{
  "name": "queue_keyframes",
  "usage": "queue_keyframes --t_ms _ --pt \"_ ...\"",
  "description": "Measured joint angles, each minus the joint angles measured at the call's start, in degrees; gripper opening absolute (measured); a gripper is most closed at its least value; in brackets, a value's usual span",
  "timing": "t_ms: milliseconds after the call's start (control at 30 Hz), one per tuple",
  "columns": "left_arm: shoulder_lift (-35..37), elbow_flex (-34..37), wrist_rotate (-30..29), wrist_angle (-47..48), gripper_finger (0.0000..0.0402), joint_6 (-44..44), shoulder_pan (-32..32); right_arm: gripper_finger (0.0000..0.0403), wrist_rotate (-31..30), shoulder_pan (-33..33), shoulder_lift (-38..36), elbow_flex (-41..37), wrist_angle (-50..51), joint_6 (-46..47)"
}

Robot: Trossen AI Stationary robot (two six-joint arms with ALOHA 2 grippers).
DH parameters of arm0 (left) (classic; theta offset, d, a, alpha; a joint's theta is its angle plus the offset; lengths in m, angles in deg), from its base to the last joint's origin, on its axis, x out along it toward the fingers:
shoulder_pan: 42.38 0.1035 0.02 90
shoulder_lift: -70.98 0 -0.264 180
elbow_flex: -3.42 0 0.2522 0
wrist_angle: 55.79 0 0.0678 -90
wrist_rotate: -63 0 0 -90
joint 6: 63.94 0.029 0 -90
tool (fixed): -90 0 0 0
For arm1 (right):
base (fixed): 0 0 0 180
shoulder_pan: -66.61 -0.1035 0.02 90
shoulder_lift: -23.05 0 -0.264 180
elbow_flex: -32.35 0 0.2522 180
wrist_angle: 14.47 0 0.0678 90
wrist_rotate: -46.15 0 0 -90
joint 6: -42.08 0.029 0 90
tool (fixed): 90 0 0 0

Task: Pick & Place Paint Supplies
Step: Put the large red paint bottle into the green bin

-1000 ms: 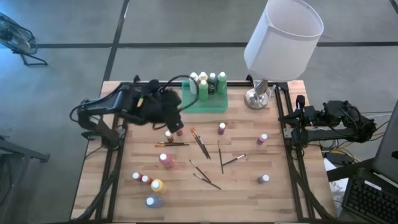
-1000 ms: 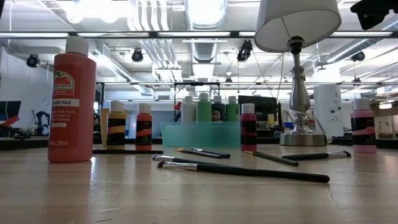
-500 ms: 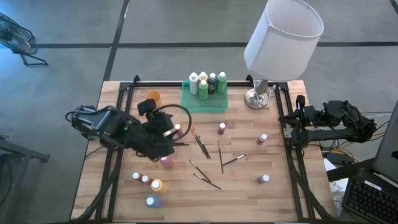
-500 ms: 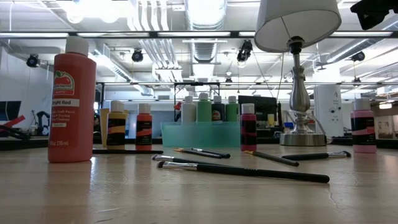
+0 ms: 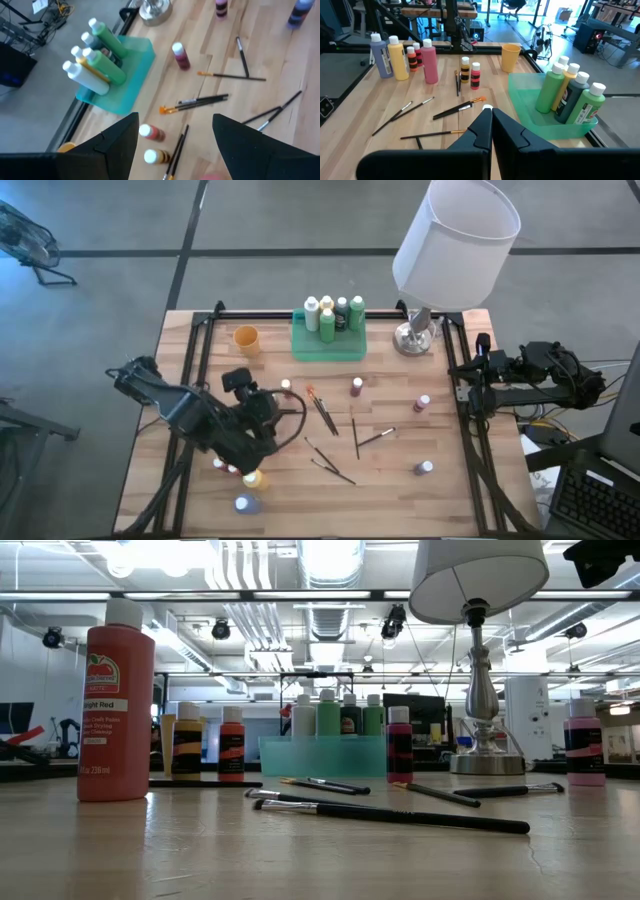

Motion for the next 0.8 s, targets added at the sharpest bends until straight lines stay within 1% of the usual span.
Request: queue_keyframes --t_ms 167,367,800 --pt "0.0 3.5 1.0 0.0 0.0259 -4.5 -2.2 0.0008 0.0 0.0 0.0 0.0 0.0 0.0" --pt "0.0 4.7 5.3 0.0 0.0259 -10.1 -4.7 0.0008 0.0 0.0 0.0 0.0 0.0 0.0" --pt "0.1 5.1 5.2 0.0 0.0259 -18.4 -12.7 0.0008 0.0 0.0 0.0 0.0 0.0 0.0"
